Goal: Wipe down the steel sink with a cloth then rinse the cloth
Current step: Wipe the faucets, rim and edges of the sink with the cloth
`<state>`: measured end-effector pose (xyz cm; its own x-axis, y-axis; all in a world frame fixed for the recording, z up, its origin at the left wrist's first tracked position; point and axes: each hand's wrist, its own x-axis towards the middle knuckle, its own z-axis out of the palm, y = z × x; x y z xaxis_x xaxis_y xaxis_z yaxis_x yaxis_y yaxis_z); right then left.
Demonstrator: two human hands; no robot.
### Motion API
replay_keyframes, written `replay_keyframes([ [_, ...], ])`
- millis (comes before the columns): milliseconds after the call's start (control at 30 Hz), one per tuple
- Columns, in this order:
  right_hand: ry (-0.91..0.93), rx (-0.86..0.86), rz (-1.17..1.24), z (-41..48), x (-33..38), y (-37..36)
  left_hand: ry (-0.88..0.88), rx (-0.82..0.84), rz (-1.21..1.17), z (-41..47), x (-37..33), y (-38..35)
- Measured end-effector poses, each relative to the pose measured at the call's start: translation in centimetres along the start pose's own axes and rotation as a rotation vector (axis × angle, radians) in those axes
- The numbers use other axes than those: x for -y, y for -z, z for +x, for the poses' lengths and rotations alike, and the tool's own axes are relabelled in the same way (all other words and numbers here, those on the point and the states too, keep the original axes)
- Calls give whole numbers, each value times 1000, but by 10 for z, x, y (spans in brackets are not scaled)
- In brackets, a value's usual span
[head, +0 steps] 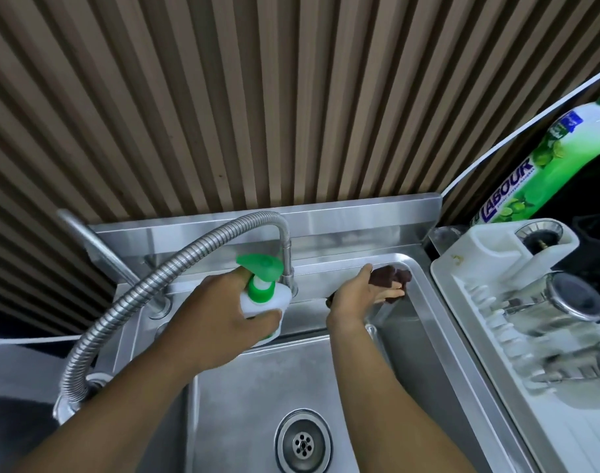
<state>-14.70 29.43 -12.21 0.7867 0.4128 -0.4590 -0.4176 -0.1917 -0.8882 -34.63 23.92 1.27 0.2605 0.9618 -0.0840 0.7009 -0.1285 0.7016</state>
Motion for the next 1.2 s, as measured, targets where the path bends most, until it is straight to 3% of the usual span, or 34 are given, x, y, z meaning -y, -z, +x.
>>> replay_keyframes([
  [100,-31,-2,63,-1,3,1,-3,-12,5,-3,0,2],
  [200,-229,-19,265,-5,-2,1,14,-13,-6,-4,0,1],
  [400,-494,282,560,-13,-23,3,19,-19,7,-4,1,-1],
  [533,-628,419,509,-6,-6,11,21,0,26,-5,0,-1],
  [600,-631,428,426,5,4,13,18,13,42,-6,0,-2],
  [700,-553,310,352,17,4,17,8,12,52,-5,1,-4],
  [833,-590,375,270,-4,-26,14,30,20,34,-5,3,-5],
  [967,-602,396,357,0,-9,17,34,31,26,-5,4,-4],
  [1067,-499,323,368,32,9,36,31,39,9,-4,2,-3],
  [1200,-523,208,342,56,40,48,28,50,-7,-4,-2,-4],
])
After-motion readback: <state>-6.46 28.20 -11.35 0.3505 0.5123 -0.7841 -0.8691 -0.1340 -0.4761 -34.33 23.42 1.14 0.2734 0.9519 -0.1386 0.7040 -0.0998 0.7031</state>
